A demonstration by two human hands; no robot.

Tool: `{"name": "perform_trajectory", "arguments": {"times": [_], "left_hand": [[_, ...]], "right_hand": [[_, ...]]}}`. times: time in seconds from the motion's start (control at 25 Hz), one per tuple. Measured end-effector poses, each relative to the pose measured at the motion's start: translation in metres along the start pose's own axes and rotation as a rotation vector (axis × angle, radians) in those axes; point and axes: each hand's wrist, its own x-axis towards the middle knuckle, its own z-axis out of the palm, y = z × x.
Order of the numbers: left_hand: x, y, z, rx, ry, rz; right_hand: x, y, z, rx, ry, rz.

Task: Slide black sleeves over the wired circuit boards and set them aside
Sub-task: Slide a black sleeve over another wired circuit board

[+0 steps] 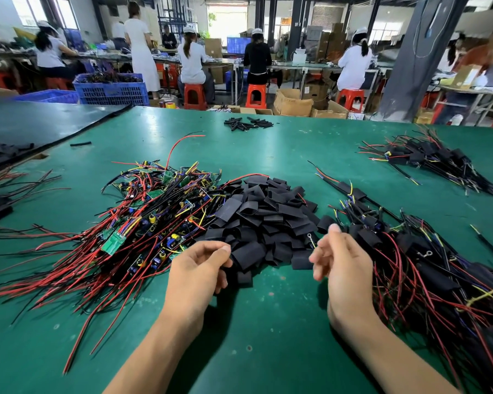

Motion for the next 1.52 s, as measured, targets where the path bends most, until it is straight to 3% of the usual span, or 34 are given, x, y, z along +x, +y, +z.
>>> {"name": "perform_trajectory", "arguments": {"times": [0.16, 0.36, 0.96, 1.32, 1.52], "left_hand": [[0.008, -0.003, -0.018, 0.602, 0.270, 0.355], [0.018, -0.005, -0.018, 0.874, 0.130, 0.367], [0.026, 0.002, -0.015, 1.149, 0.101, 0.272], [0.029, 0.003, -0.022, 0.959, 0.075, 0.336], [0.029, 0.002, -0.023, 1.066, 0.088, 0.269]], "right_hand": [[-0.007, 0.008, 0.003, -0.215, -0.207, -0.047], [-0.013, 0.008, 0.004, -0.307, -0.285, -0.049], [-0.015, 0.006, 0.003, -0.339, -0.310, -0.042], [-0.015, 0.006, 0.004, -0.357, -0.324, -0.033], [-0.014, 0.007, 0.004, -0.368, -0.332, -0.030]]}}
